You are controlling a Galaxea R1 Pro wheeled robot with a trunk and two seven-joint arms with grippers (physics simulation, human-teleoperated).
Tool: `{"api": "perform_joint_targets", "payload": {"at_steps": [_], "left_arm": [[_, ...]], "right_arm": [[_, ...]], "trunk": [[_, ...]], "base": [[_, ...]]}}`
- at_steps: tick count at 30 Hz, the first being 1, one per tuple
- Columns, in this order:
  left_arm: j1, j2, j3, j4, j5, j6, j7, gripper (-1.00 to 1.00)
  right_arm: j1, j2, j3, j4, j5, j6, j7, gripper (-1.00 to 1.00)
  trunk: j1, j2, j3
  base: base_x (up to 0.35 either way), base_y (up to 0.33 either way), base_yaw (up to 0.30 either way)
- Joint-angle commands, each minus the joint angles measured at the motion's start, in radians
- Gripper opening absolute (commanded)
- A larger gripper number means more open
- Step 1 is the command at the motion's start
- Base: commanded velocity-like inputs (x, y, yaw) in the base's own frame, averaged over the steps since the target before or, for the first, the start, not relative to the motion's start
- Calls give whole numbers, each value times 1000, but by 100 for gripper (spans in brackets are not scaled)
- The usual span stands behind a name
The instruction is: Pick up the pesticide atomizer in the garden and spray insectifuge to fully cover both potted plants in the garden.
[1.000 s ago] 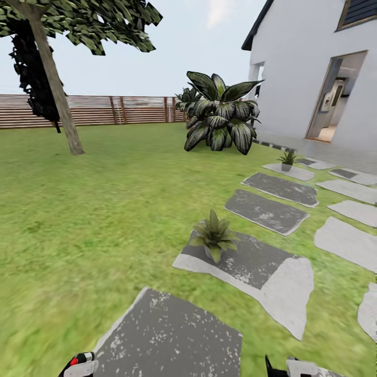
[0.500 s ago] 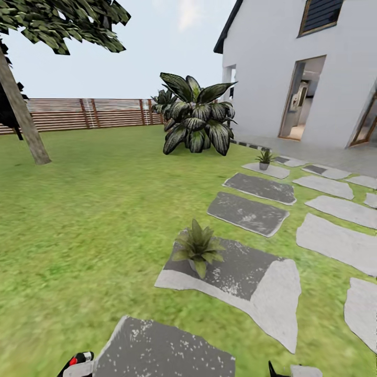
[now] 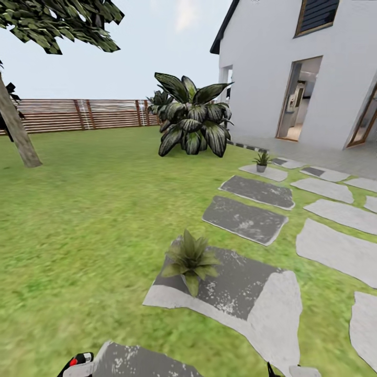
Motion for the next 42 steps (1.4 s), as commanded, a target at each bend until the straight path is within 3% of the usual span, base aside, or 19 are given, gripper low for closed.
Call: {"api": "perform_joint_targets", "payload": {"at_steps": [1,17,30,32,35,37,38,39,41,42], "left_arm": [[-1,1,-4,0,6,-3,0,-100],[-1,1,-4,2,7,-3,4,-100],[-7,5,-20,2,-11,12,-7,-100],[-10,16,-37,2,-35,14,-20,-100],[-14,54,-74,3,-112,25,-78,-100],[-18,82,-91,0,-172,42,-158,-100],[-19,87,-94,-2,-185,48,-181,-100],[-31,96,-99,-7,-217,76,-257,-100],[-70,106,-105,-8,-260,143,-365,-100],[-120,120,-110,-7,-340,230,-489,-100]], "right_arm": [[-1,0,-9,0,10,-3,0,100],[-1,-1,-9,0,9,-3,-2,100],[-1,1,-2,-4,15,0,6,100],[-1,1,9,-7,20,0,8,100],[-1,0,53,-41,53,0,11,100],[-1,0,113,-95,108,2,11,100],[-1,0,130,-108,126,2,11,100],[-1,0,177,-143,181,5,12,100],[-1,1,227,-179,256,28,18,100],[-2,2,255,-222,331,86,75,100]], "trunk": [[0,0,-1],[0,0,5],[0,0,6],[0,0,6],[0,0,6],[0,0,6],[0,0,6],[0,0,6],[0,0,6],[0,0,6]], "base": [[322,-50,0],[336,-2,-179],[235,0,-18],[18,0,0],[7,0,0],[3,0,0],[2,0,0],[0,0,0],[0,0,0],[0,0,0]]}}
